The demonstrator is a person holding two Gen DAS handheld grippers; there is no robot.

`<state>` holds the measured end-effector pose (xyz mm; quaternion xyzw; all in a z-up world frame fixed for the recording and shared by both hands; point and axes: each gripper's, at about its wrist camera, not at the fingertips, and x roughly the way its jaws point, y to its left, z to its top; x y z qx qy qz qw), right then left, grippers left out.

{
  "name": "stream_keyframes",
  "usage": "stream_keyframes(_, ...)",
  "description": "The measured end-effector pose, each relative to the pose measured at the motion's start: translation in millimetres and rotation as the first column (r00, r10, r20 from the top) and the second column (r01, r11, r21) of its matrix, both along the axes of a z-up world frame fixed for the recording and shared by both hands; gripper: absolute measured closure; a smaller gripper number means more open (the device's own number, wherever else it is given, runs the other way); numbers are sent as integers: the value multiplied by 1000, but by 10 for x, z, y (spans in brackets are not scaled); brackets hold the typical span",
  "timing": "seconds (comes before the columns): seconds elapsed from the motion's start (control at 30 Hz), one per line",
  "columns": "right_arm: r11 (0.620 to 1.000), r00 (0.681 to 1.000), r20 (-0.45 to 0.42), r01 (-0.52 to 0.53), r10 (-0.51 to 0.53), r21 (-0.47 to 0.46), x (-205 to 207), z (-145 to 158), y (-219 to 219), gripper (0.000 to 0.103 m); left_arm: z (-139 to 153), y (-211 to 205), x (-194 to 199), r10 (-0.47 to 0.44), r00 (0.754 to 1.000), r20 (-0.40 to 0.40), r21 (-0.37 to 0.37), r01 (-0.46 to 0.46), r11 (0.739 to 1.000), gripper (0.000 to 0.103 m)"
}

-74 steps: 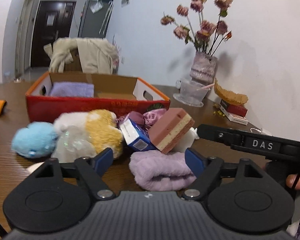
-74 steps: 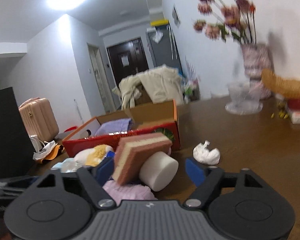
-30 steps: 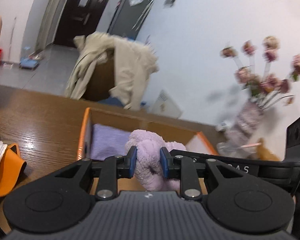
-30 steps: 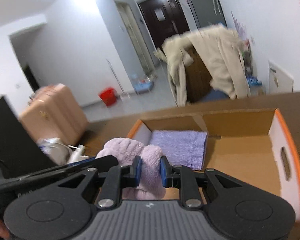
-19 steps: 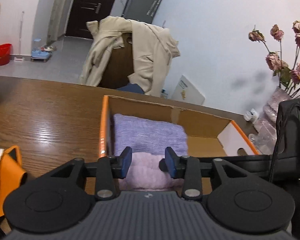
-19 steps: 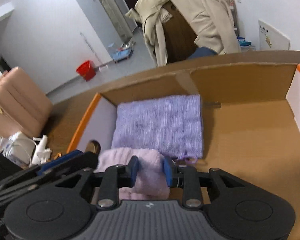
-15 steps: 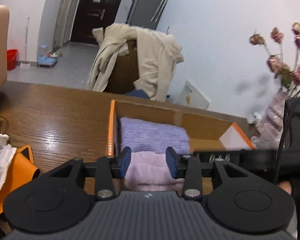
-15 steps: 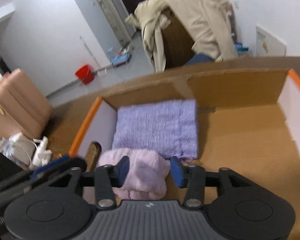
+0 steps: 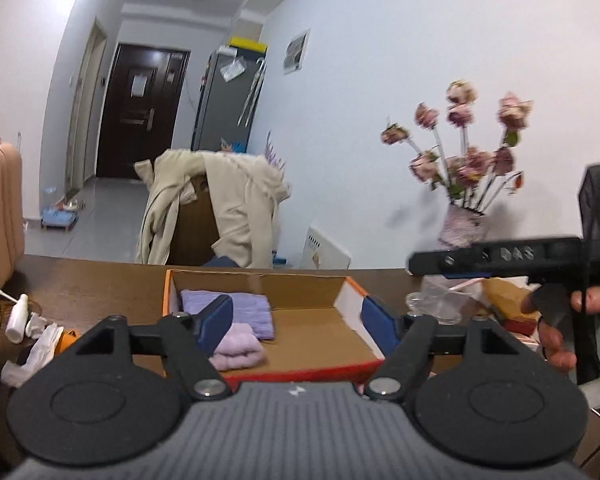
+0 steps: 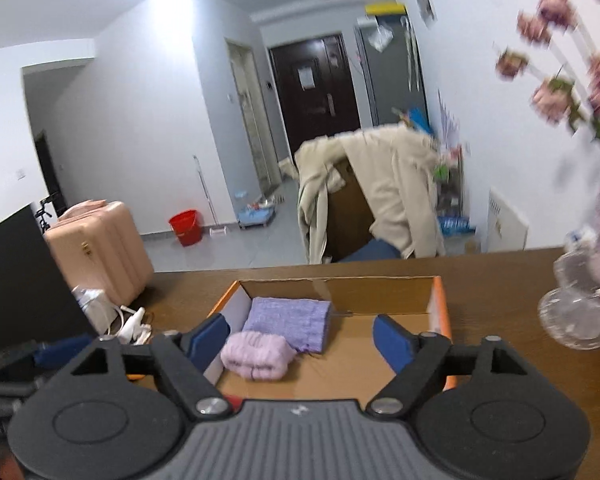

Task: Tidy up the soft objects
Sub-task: 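Lower the lilac towel roll into the box beside the pouch and open both grippers, then move both grippers to the layered pink sponge block and grasp it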

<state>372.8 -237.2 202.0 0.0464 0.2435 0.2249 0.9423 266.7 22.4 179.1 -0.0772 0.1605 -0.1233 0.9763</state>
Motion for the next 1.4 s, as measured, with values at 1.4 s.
stream_keyframes(1.4, 986, 997, 29, 65, -70, 151, -538, -1153, -1113, 25, -1056, -1195, -122, -23, 967, -252, -168, -20, 986, 34)
